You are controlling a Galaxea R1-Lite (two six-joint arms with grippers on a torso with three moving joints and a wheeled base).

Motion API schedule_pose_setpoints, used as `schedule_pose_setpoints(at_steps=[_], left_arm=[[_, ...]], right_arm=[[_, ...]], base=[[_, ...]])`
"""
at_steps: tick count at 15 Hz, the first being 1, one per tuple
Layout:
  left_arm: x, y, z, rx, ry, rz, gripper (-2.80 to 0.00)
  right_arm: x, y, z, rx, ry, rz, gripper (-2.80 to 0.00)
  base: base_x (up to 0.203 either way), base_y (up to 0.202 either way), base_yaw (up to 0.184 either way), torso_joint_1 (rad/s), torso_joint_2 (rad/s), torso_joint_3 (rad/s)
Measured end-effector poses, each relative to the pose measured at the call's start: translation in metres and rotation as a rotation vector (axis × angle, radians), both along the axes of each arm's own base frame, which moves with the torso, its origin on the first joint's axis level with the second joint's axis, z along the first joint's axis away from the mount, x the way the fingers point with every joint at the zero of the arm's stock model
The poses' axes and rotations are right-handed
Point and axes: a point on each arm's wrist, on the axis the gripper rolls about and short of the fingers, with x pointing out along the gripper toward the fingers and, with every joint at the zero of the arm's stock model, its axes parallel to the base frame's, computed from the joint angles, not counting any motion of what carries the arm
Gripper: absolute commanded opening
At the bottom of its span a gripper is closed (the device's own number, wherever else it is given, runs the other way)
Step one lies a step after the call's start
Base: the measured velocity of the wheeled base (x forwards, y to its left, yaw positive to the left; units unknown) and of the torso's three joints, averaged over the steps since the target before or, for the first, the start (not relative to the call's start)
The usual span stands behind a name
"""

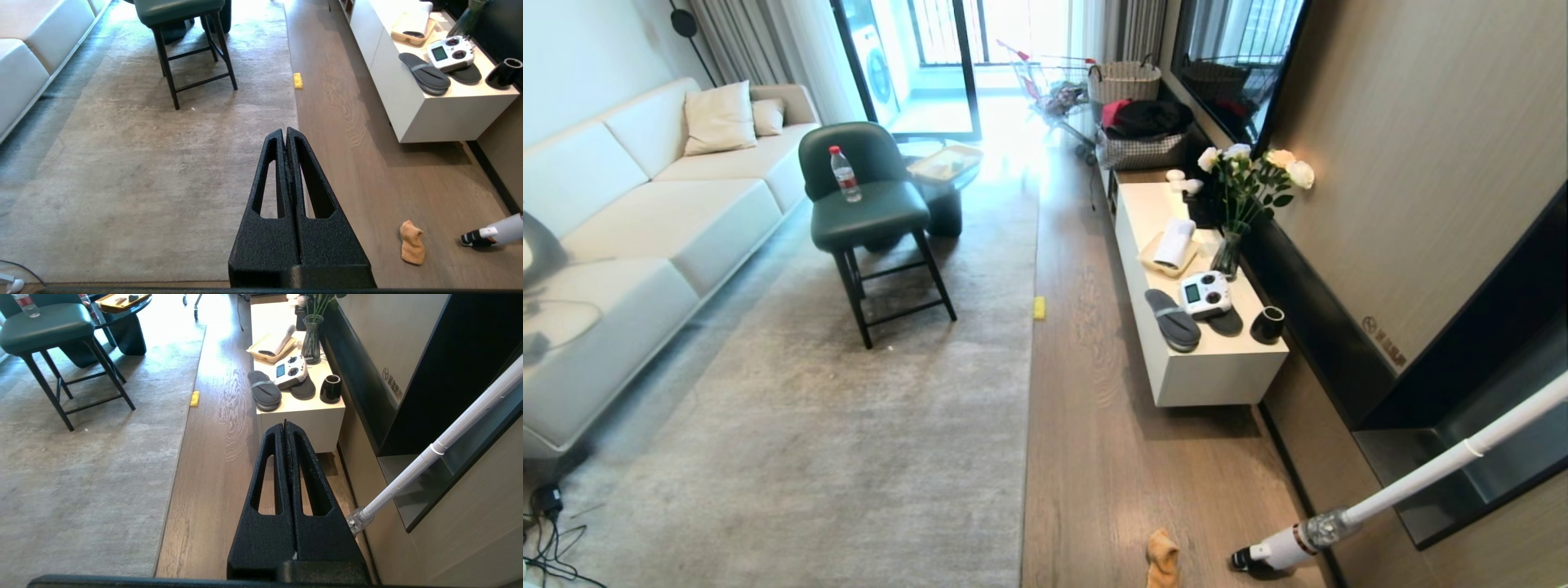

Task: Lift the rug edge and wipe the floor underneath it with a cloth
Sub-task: Lift up the carpet

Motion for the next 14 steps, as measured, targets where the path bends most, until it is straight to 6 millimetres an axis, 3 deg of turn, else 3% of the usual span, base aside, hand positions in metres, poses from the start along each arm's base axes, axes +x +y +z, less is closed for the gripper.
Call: schedule_pose_setpoints(at_steps=[14], left_arm=[[0.0, 0.0, 0.0, -0.001, 0.0, 0.0, -2.8]], right_arm=[[0.0, 0.0, 0.0, 0.0, 0.0, 0.0, -2.8]], base=[[0.0, -0.003, 0.0, 0.0, 0.0, 0.0]])
